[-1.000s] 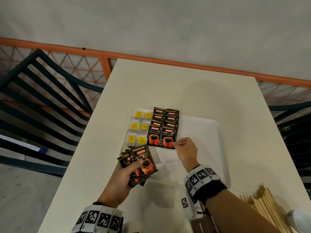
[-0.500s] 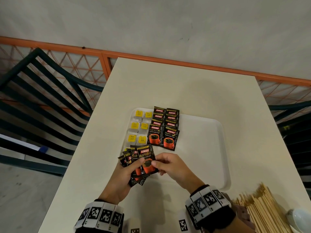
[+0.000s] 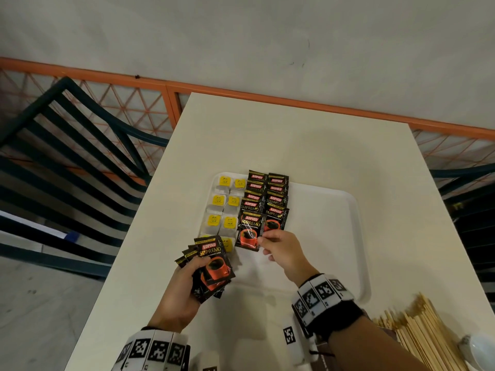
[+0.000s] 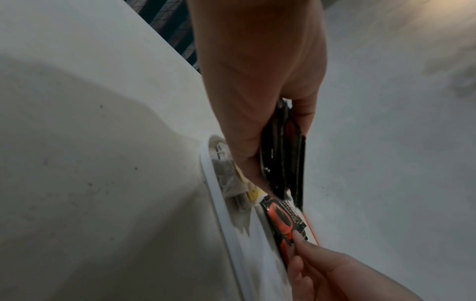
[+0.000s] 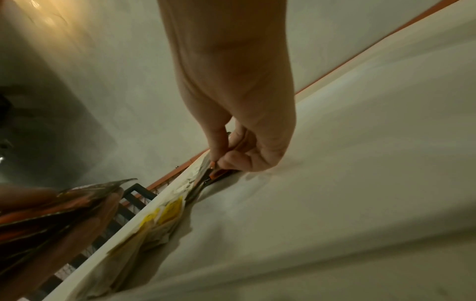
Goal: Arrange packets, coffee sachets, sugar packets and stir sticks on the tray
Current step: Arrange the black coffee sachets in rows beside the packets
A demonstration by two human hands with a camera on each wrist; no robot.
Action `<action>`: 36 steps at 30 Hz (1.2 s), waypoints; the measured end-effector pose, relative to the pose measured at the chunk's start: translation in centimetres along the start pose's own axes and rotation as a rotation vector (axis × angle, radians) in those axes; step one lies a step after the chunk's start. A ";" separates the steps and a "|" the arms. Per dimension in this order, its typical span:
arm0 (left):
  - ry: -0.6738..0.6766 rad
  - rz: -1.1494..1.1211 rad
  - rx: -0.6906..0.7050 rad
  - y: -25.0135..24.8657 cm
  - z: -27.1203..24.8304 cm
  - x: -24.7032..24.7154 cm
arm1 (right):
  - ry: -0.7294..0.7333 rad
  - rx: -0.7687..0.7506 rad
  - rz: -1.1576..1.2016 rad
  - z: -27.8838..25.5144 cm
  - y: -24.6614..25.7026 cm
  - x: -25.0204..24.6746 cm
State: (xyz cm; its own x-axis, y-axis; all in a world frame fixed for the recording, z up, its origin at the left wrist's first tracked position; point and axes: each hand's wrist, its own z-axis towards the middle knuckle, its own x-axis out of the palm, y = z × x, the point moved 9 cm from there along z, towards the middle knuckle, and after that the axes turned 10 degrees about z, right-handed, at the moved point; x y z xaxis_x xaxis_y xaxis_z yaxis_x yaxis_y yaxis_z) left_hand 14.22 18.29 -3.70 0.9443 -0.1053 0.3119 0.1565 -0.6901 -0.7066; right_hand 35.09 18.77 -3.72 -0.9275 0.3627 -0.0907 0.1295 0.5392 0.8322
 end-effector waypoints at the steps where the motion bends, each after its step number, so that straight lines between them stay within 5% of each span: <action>1: -0.004 0.005 0.001 0.0 0.0 -0.1 | -0.023 -0.007 -0.026 0.3 0.1 -0.1; 13: -0.011 0.043 0.028 0.2 0.0 -0.4 | -0.181 -0.159 -0.170 1.9 0.6 -0.4; 23: -0.005 0.056 0.047 -0.3 -0.2 0.6 | -0.175 -0.270 -0.255 1.6 1.5 0.1; 26: 0.002 0.058 0.061 -0.5 -0.3 1.0 | -0.066 -0.273 -0.296 0.4 2.6 1.1; 31: 0.027 0.062 0.081 -0.5 -0.2 1.4 | 0.471 -0.055 -0.300 -3.2 1.3 5.0; 36: 0.117 0.057 0.049 -0.1 -0.4 2.5 | 0.458 -0.027 -0.185 -3.9 0.0 4.1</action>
State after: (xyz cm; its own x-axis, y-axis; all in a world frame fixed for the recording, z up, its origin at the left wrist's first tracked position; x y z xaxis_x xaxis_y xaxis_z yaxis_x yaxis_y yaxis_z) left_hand 16.45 17.80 -2.55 0.9122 -0.2282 0.3404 0.1201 -0.6453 -0.7544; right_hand 29.88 17.31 -1.99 -0.9937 -0.1116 0.0065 -0.0553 0.5408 0.8393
